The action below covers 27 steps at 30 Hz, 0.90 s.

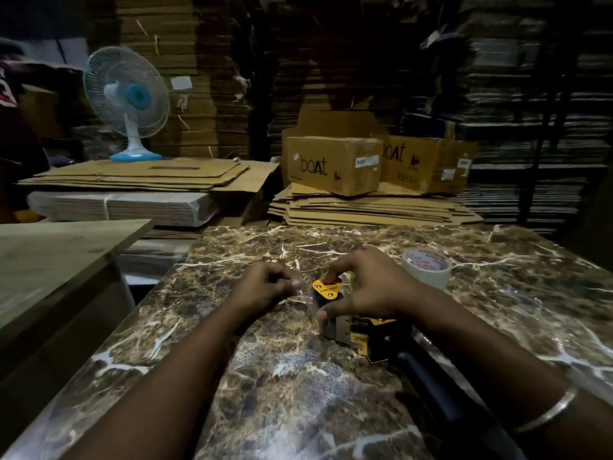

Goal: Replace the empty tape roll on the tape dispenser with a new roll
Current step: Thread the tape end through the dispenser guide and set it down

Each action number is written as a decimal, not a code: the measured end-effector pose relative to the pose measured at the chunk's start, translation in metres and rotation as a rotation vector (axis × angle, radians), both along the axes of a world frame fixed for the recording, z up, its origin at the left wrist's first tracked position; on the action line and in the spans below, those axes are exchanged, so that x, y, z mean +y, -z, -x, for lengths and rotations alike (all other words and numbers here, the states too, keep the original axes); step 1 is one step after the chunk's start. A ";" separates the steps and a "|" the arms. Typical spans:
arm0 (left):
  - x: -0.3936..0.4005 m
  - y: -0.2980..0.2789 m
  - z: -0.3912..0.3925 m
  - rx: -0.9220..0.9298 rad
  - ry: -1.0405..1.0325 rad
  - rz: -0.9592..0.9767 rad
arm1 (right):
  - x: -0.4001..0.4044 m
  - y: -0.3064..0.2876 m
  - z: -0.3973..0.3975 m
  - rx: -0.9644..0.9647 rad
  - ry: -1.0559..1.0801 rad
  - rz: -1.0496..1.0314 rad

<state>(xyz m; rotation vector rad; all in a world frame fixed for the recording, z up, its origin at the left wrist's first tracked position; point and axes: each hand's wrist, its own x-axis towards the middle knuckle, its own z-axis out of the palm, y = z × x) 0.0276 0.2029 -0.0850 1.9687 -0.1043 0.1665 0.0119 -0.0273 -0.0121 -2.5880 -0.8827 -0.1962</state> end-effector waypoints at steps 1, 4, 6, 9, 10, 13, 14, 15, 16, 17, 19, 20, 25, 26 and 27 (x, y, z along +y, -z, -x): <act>0.004 -0.001 -0.004 0.006 0.024 -0.016 | -0.001 0.002 -0.002 0.003 -0.011 -0.017; 0.018 -0.005 -0.020 0.055 0.082 -0.108 | -0.004 0.007 -0.011 0.003 -0.067 -0.019; 0.022 -0.010 -0.029 0.080 0.108 -0.156 | -0.005 0.006 -0.016 0.034 -0.106 -0.003; 0.020 -0.015 -0.033 0.099 0.140 -0.231 | -0.006 0.003 -0.021 0.048 -0.161 0.040; 0.021 -0.016 -0.033 0.112 0.144 -0.248 | -0.007 0.003 -0.021 0.068 -0.163 0.020; 0.022 -0.019 -0.028 0.115 0.133 -0.359 | -0.007 -0.001 -0.018 0.169 -0.129 -0.047; 0.020 -0.022 -0.026 0.093 0.132 -0.466 | -0.006 -0.002 -0.018 0.186 -0.123 -0.040; 0.018 -0.025 -0.023 0.072 0.136 -0.595 | -0.004 -0.002 -0.018 0.207 -0.110 -0.022; 0.015 -0.029 -0.021 0.076 0.140 -0.708 | -0.003 -0.003 -0.018 0.234 -0.092 0.001; 0.014 -0.032 -0.021 0.112 0.144 -0.752 | -0.001 -0.006 -0.019 0.263 -0.073 0.026; 0.017 -0.040 -0.022 0.265 0.160 -0.701 | 0.005 -0.013 -0.018 0.328 -0.036 0.064; 0.020 -0.046 -0.024 0.338 0.186 -0.683 | 0.008 -0.016 -0.018 0.359 -0.013 0.069; 0.026 -0.065 -0.034 0.417 0.320 -0.714 | 0.029 -0.030 -0.022 0.449 0.094 0.085; 0.026 -0.066 -0.035 0.408 0.322 -0.717 | 0.032 -0.032 -0.024 0.453 0.109 0.087; 0.027 -0.064 -0.036 0.402 0.324 -0.720 | 0.035 -0.032 -0.026 0.444 0.120 0.092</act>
